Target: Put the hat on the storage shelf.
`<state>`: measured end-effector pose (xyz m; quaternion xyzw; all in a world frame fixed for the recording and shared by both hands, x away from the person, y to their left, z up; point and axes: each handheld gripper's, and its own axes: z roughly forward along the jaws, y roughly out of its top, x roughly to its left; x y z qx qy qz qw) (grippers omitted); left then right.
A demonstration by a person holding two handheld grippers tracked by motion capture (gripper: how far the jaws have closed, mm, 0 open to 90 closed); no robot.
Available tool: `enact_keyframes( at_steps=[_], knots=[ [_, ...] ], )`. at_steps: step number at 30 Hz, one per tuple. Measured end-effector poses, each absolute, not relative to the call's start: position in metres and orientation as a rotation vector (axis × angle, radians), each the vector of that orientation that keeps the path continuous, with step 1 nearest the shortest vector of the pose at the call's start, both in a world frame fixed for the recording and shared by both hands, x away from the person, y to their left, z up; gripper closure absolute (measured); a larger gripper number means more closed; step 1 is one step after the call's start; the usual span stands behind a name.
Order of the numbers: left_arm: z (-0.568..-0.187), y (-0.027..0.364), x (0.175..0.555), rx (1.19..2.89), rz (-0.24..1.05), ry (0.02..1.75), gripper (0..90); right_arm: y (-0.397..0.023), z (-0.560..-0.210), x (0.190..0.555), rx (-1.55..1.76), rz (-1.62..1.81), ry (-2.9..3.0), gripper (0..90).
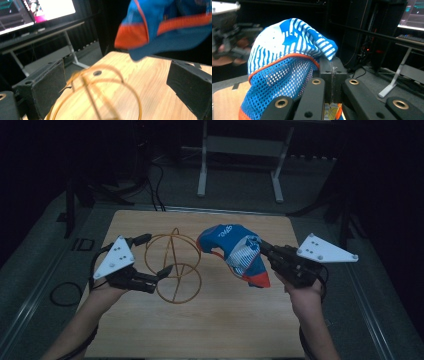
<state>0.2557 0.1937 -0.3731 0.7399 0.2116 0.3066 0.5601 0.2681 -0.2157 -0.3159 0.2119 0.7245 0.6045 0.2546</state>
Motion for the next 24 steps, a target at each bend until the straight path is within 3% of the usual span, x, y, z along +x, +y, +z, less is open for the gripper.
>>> enact_keyframes(
  at_steps=[15,20,24],
  knots=[
    [-0.453,0.255,0.230,1.714,0.811,0.727,2.7,-0.137,-0.278,0.310,0.527,1.489,1.938,90.0],
    [-0.485,0.263,0.215,1.619,0.812,0.806,2.7,-0.101,-0.279,0.324,0.537,1.518,1.970,90.0],
    [-0.512,0.259,0.208,1.631,0.886,0.848,2.7,-0.073,-0.288,0.331,0.524,1.546,2.029,90.0]
  ],
)
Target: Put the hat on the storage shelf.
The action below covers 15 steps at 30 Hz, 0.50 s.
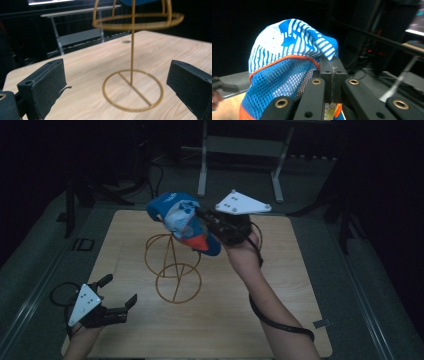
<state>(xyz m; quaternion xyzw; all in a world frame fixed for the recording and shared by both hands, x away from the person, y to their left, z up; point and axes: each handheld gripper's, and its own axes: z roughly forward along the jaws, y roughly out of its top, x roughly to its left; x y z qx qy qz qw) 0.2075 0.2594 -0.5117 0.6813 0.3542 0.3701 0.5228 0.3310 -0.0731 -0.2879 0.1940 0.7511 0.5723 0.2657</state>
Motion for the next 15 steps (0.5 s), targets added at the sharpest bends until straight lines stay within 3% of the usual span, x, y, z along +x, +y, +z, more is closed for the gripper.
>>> enact_keyframes(
  at_steps=[7,15],
  knots=[
    [-0.535,0.266,0.209,1.639,0.903,0.923,2.7,-0.029,-0.307,0.322,0.443,1.576,2.157,90.0],
    [-0.551,0.281,0.213,1.597,0.860,1.009,2.7,-0.012,-0.329,0.325,0.428,1.603,2.295,90.0]
  ],
)
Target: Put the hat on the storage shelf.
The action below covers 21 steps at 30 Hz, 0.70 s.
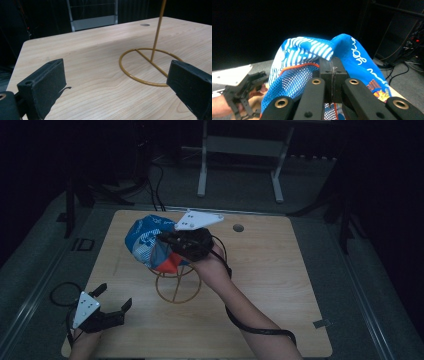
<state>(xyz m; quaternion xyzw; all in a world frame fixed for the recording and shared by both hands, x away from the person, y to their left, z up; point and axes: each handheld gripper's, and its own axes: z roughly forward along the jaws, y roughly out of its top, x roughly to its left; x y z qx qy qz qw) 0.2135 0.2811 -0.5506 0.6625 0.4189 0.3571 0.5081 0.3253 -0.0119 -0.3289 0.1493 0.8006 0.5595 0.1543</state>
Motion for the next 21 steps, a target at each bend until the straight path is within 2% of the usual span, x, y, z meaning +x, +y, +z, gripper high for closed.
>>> enact_keyframes(
  at_steps=[21],
  knots=[
    [-0.555,0.282,0.214,1.583,0.855,1.013,2.8,-0.011,-0.366,0.322,0.441,1.599,2.387,89.8]
  ],
)
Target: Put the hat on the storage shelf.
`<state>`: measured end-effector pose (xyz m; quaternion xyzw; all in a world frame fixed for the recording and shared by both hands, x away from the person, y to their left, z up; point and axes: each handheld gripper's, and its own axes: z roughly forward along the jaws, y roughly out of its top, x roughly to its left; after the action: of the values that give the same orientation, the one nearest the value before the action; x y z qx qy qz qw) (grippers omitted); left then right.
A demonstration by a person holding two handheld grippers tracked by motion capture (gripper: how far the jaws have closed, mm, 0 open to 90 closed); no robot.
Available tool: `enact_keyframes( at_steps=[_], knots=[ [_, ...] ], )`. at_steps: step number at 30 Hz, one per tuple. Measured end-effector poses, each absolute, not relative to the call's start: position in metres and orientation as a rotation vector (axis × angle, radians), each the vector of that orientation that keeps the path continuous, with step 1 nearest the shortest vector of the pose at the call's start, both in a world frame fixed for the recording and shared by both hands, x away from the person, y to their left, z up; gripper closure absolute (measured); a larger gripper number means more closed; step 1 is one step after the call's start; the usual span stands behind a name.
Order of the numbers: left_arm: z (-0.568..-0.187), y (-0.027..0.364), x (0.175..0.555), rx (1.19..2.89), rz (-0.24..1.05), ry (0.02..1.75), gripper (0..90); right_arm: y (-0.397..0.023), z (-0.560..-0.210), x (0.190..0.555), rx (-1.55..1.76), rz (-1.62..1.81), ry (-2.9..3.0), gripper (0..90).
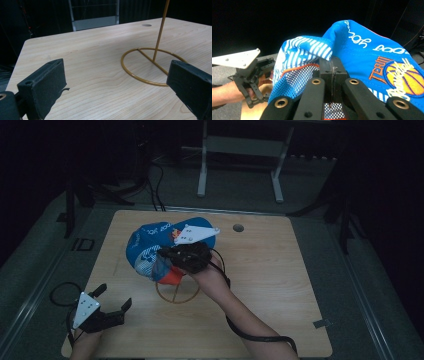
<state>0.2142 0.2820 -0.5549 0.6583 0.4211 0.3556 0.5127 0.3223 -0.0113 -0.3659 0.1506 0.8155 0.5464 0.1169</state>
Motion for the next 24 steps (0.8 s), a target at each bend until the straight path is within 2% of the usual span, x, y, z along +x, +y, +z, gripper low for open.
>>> enact_keyframes(
  at_steps=[7,10,15,24],
  knots=[
    [-0.557,0.281,0.214,1.591,0.843,1.017,2.8,-0.017,-0.371,0.319,0.408,1.598,2.384,84.0],
    [-0.557,0.281,0.214,1.601,0.845,1.012,2.8,-0.021,-0.371,0.315,0.395,1.597,2.373,76.4],
    [-0.558,0.281,0.215,1.604,0.835,1.014,2.8,-0.031,-0.371,0.312,0.395,1.559,2.329,70.4],
    [-0.559,0.281,0.216,1.603,0.825,1.021,2.8,-0.046,-0.371,0.319,0.462,1.574,2.297,69.3]
  ],
)
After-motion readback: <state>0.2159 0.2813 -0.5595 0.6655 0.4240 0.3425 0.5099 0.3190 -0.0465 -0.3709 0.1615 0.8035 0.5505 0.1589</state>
